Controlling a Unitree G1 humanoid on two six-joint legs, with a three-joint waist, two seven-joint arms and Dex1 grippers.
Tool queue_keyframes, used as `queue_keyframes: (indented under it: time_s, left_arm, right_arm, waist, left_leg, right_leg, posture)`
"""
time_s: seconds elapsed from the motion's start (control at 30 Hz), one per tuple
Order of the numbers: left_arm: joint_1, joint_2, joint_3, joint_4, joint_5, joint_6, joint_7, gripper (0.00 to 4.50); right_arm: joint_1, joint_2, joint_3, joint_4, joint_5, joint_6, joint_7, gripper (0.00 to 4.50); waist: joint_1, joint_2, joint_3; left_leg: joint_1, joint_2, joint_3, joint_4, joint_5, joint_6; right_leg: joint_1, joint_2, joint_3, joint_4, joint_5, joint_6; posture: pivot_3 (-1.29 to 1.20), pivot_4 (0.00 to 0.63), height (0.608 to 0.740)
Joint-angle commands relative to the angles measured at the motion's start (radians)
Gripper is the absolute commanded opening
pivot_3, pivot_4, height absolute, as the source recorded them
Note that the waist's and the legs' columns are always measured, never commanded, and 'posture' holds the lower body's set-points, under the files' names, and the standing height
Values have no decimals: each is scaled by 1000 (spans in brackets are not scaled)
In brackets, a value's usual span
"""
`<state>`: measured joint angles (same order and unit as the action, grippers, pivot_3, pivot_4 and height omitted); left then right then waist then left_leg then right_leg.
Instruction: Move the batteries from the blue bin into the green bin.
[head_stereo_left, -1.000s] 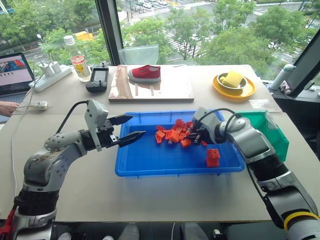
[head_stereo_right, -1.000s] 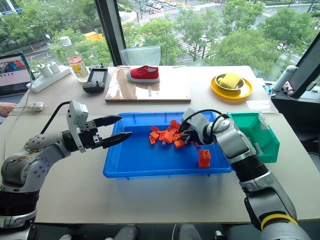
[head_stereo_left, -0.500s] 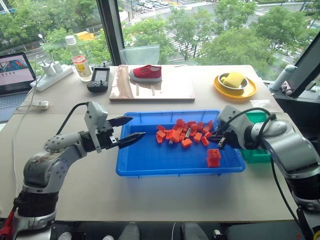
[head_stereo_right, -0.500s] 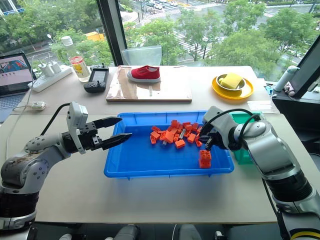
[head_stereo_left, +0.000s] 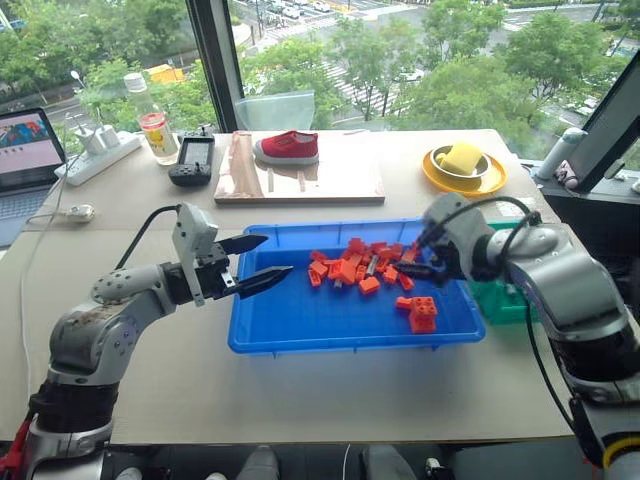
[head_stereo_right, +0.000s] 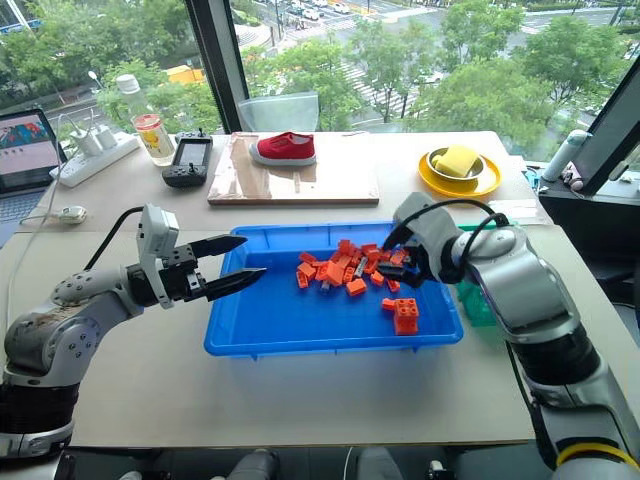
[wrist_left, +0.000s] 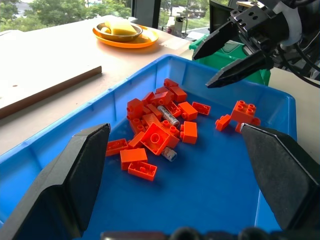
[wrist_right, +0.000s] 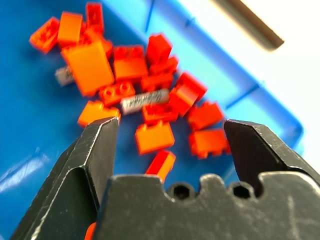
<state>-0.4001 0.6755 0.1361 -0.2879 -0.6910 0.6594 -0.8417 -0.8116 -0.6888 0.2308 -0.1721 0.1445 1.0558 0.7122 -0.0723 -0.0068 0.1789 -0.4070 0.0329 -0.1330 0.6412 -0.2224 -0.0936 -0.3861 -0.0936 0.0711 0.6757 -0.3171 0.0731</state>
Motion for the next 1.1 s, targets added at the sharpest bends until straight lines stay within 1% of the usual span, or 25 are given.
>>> queue_keyframes:
  time_s: [0.03,0.2,0.3,0.6,0.67,0.7,0.73,0.77,1.1]
  left_arm:
    - [-10,3,12,-18,-7,-4,0,4500]
    - [0,3,23,-28,-11,-2,9,4500]
    - [9,4,24,-37,-12,-1,14,4500]
    - [15,9,30,-43,-16,0,21,4500]
    - [14,7,29,-42,-17,-1,22,4500]
    - [13,7,28,-42,-17,-2,23,4500]
    - [13,7,28,-42,-17,-2,23,4500]
    - [12,7,28,-42,-18,-2,23,4500]
    - [8,5,24,-41,-18,-3,23,4500]
  right_arm:
    - [-64,56,46,193,-66,-93,-49,3956]
    - [-98,125,48,360,-100,-160,-89,3956]
    - [-109,147,52,428,-126,-192,-106,3956]
    - [-124,211,37,479,-145,-212,-128,3956]
    - [-125,223,35,480,-144,-215,-129,3450]
    - [-125,225,36,481,-145,-217,-129,3299]
    - [-126,227,36,483,-146,-219,-128,2953]
    - [-126,227,35,485,-148,-221,-127,2848]
    - [-118,215,37,479,-156,-226,-121,2848]
  waist:
    - [1,0,0]
    - [0,0,0]
    - [-3,0,0]
    - [-17,0,0]
    - [-20,0,0]
    - [-22,0,0]
    - [-23,0,0]
    - [-24,0,0]
    - [-25,0,0]
  left_leg:
    - [0,0,0,0,0,0]
    - [0,0,0,0,0,0]
    - [0,0,0,0,0,-1]
    - [1,0,0,0,0,-1]
    - [1,0,0,0,0,-1]
    - [1,0,0,0,0,-1]
    - [1,0,0,0,0,-1]
    - [1,0,0,0,0,-1]
    - [1,0,0,0,0,-1]
  right_leg:
    - [0,0,0,0,0,0]
    - [-1,0,0,0,0,0]
    - [-1,0,0,1,0,0]
    - [-1,0,0,2,0,0]
    - [-1,0,0,3,0,0]
    - [-1,0,0,3,0,0]
    - [-1,0,0,3,0,0]
    - [-1,0,0,3,0,0]
    - [-1,0,0,3,0,0]
  posture:
    - [0,150,740]
    - [0,150,740]
    - [0,150,740]
    - [0,150,740]
    - [0,150,740]
    - [0,150,740]
    - [0,150,740]
    - [0,150,740]
    - [0,150,740]
